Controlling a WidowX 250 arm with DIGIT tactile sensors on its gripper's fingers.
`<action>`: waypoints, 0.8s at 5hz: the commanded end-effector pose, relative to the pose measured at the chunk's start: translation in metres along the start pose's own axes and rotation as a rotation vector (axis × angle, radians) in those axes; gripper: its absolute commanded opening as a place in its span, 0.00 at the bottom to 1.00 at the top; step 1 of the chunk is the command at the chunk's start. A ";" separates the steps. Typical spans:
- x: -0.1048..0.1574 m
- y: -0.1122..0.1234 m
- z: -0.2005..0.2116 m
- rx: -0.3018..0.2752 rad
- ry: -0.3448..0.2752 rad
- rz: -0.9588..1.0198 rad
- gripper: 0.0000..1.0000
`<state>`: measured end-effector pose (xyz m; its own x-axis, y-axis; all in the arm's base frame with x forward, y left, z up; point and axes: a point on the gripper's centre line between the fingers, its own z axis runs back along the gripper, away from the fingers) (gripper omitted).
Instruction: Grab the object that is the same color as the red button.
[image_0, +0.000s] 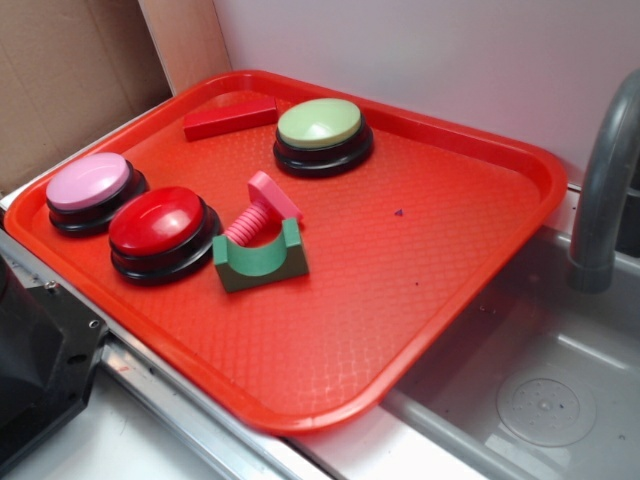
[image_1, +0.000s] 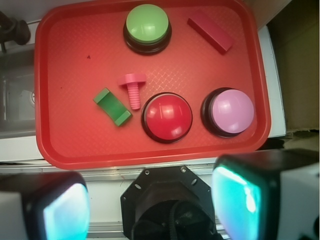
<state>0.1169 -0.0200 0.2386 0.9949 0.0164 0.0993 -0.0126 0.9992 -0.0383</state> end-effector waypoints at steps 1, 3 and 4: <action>0.000 0.000 0.000 0.000 0.000 0.000 1.00; 0.071 0.101 -0.070 -0.011 0.037 0.001 1.00; 0.103 0.131 -0.101 -0.014 0.043 -0.113 1.00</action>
<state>0.2176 0.1029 0.1314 0.9955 -0.0938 0.0160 0.0947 0.9930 -0.0705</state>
